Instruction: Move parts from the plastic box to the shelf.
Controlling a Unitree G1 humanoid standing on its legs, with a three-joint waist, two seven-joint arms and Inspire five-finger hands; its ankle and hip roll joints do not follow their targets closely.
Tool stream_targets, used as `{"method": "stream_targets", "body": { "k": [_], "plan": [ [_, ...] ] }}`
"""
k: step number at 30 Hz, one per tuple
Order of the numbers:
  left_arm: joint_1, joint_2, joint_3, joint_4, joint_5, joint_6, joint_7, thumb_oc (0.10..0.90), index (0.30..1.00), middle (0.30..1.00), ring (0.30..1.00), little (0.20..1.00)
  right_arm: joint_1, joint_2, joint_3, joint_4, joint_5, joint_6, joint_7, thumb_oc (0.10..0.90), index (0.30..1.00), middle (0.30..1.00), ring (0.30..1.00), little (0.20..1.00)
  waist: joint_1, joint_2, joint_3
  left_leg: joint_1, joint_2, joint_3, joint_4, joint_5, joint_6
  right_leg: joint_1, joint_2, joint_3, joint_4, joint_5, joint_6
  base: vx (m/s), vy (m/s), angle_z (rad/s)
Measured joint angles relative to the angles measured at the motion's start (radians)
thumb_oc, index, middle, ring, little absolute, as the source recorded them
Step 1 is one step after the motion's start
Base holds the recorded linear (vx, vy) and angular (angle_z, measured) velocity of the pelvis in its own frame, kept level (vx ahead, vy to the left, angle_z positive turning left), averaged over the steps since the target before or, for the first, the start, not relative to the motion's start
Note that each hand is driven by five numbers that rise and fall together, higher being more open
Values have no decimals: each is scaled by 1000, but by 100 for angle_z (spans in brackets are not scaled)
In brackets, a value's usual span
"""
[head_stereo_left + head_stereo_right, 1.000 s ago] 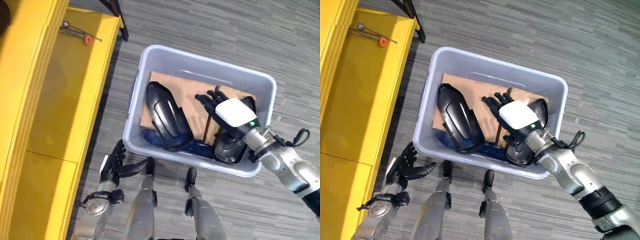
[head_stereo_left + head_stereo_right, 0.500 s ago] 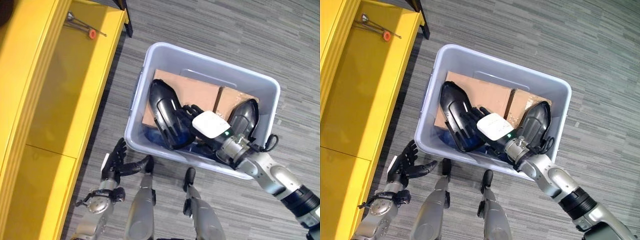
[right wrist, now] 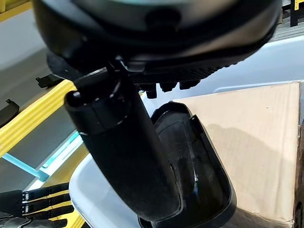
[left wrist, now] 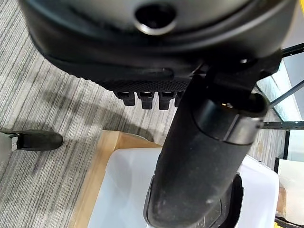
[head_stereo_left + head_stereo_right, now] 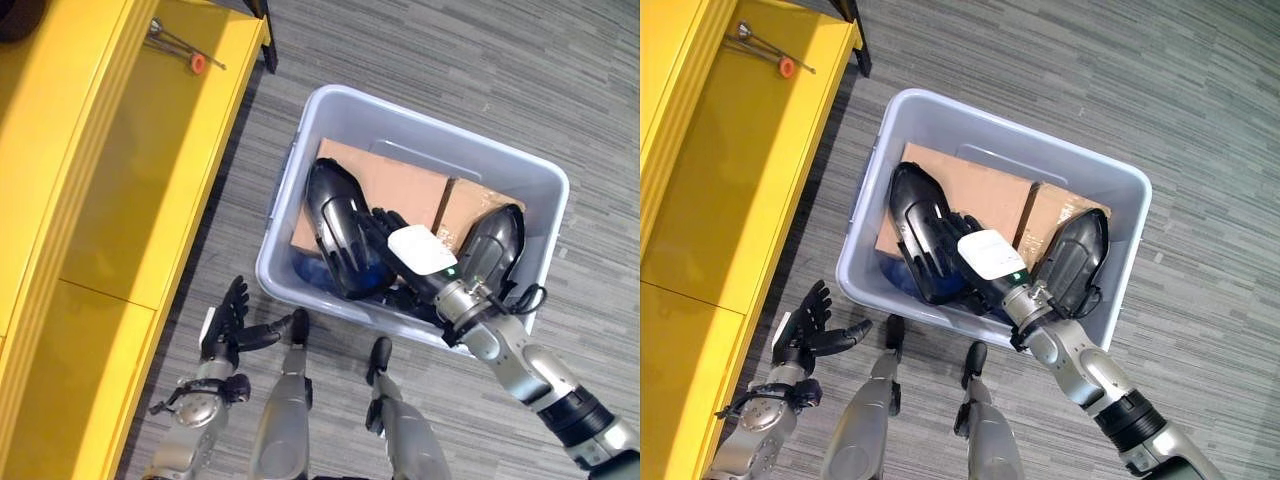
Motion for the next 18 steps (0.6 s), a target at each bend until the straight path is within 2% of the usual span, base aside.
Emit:
{"method": "stream_targets", "body": {
  "k": [6, 10, 18],
  "plan": [
    [0, -25, 1, 1, 0, 0, 21, 900, 1000, 1000, 1000, 1000, -21, -2, 29, 85, -1, 11, -3, 900, 1000, 1000, 1000, 1000, 21, -8, 4, -18, 1, -11, 0, 6, -1, -10, 2, -15, 0, 0, 0, -17, 9, 6],
    [0, -25, 0, 1, 0, 0, 22, 900, 1000, 1000, 1000, 1000, -40, -1, 60, 90, -2, 10, -3, 900, 1000, 1000, 1000, 1000, 22, -19, 10, -19, 1, -12, 0, 6, -1, -11, 2, -16, 0, 0, 0, 0, 0, 0],
    [-2, -26, -1, 1, -1, -1, 34, 900, 1000, 1000, 1000, 1000, -89, -1, 104, 116, -6, 11, 4, 900, 1000, 1000, 1000, 1000, 24, -19, 10, -26, 1, -15, 0, 7, -2, -16, 3, -18, 0, 0, 0, 0, 0, 0]
  ]
}}
